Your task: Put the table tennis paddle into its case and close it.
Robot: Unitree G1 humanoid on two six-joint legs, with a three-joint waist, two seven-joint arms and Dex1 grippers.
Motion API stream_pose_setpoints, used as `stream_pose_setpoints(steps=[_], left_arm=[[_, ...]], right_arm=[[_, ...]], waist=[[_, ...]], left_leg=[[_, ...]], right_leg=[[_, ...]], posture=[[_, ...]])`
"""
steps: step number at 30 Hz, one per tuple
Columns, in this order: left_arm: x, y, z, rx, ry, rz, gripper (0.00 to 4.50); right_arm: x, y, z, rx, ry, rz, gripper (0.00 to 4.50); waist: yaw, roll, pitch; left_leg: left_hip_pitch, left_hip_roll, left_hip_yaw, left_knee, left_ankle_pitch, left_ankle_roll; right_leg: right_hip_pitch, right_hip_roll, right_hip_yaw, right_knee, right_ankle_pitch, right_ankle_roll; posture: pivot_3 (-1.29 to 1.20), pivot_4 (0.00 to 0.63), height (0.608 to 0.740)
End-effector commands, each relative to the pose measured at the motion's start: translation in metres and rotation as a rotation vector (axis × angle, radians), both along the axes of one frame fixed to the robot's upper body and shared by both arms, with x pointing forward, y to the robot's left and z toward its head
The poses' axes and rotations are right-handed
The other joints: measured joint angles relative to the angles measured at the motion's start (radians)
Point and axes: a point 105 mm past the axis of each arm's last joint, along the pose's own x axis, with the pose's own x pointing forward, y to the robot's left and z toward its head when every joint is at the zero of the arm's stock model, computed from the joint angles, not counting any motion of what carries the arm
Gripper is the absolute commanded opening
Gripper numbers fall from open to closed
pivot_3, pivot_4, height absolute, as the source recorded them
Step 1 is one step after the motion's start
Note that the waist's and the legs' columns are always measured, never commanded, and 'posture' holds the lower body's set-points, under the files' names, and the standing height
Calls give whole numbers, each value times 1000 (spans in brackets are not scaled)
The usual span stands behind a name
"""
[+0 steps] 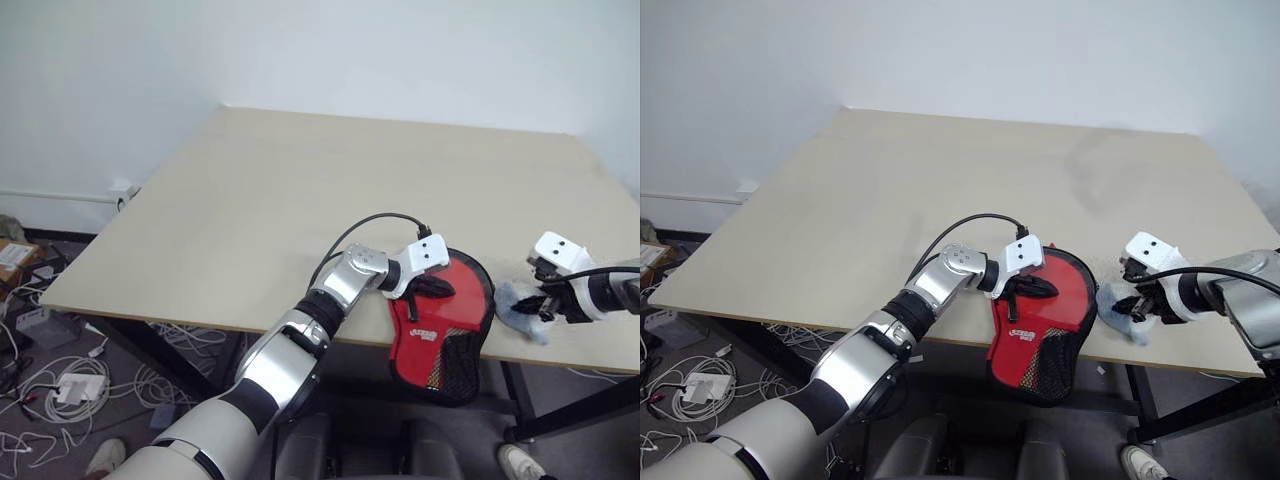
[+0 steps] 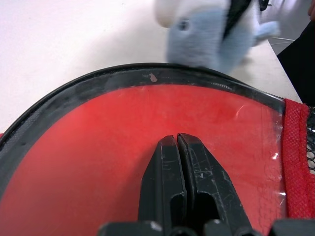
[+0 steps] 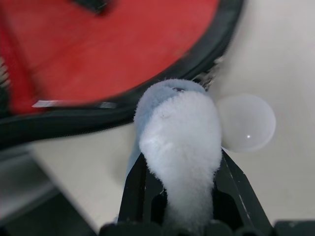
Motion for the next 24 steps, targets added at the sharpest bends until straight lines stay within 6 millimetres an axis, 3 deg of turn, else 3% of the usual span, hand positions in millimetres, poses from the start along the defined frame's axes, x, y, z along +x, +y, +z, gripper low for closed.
stream_pose_setpoints(steps=[1, 8, 17, 24], left_arm=[[-2, 10, -19, 67, 26, 5, 0], [-3, 13, -21, 78, 30, -2, 0], [0, 19, -21, 92, 29, -2, 0], [4, 22, -20, 94, 26, 17, 0]], right_arm=[[-10, 11, 17, 34, -23, 107, 469], [-29, 15, 21, 21, -7, 255, 469], [-73, 10, 15, -35, 90, 511, 469], [-104, 20, 12, -23, 141, 691, 469]], waist=[[0, 0, 0], [0, 0, 0], [1, -1, 0], [20, 0, 0]], left_leg=[[0, 0, 0, 0, -1, 1], [1, 0, -1, 0, -1, 3], [2, 0, -2, 0, -4, -1], [3, 0, -3, 1, -4, -1]], right_leg=[[0, 0, 0, 0, 0, 0], [2, 0, -1, 0, -1, 1], [4, 0, -2, 0, -3, 4], [5, 0, -3, -1, -3, 5]], posture=[[0, 0, 654], [0, 0, 654], [0, 0, 654], [0, 0, 654]])
